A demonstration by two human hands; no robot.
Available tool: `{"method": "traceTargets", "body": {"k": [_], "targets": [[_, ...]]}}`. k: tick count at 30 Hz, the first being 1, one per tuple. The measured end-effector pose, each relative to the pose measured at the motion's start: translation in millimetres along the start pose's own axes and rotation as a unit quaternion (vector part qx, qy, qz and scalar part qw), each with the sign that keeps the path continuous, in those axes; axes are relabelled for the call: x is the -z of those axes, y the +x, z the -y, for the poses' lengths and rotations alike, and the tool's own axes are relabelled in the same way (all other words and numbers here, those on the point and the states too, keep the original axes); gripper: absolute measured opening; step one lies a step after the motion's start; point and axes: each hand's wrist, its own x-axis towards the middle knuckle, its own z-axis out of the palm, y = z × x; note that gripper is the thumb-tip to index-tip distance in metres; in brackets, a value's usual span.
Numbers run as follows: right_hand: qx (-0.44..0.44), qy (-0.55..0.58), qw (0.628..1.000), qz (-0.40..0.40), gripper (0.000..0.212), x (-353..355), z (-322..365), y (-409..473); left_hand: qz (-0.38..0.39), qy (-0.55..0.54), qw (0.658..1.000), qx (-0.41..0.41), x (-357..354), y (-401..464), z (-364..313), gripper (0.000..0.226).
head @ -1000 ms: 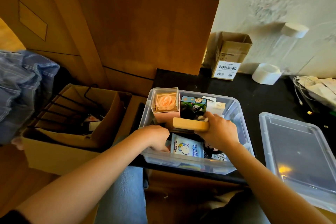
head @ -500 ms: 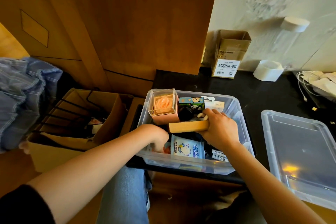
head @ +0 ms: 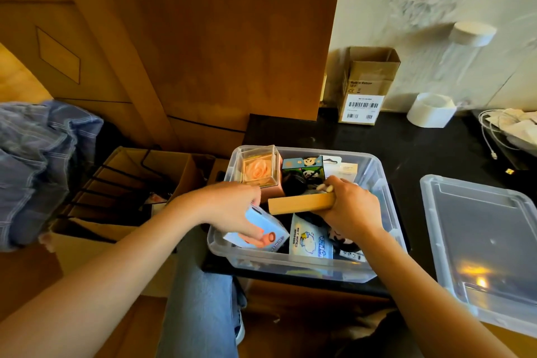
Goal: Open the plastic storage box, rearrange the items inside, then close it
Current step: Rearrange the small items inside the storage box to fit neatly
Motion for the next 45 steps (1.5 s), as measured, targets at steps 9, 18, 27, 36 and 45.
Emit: {"method": "traceTargets", "body": {"k": [9,18,27,36,45], "targets": [[0.018,0.023,0.999,0.024,0.031,-2,-3,2,-0.197,-0.450,0.871,-0.012,36,-24,24,0.037],[-0.011,0.087,0.995,0.056,0.082,-6,-3,-1,-0.330,-0.331,0.884,0.014,-15,47,-28,0.026],[0.098,0.167,0.981,0.015,0.108,0,-1,-6,-0.494,-0.299,0.816,-0.018,-28,8,-16,0.025],[0.105,0.161,0.981,0.016,0.102,-1,-1,-5,0.186,-0.018,0.982,-0.004,-43,31,-8,0.032],[0.083,0.139,0.986,0.031,0.104,-1,-2,-4,0.215,0.128,0.968,0.026,-60,57,-8,0.059]]}}
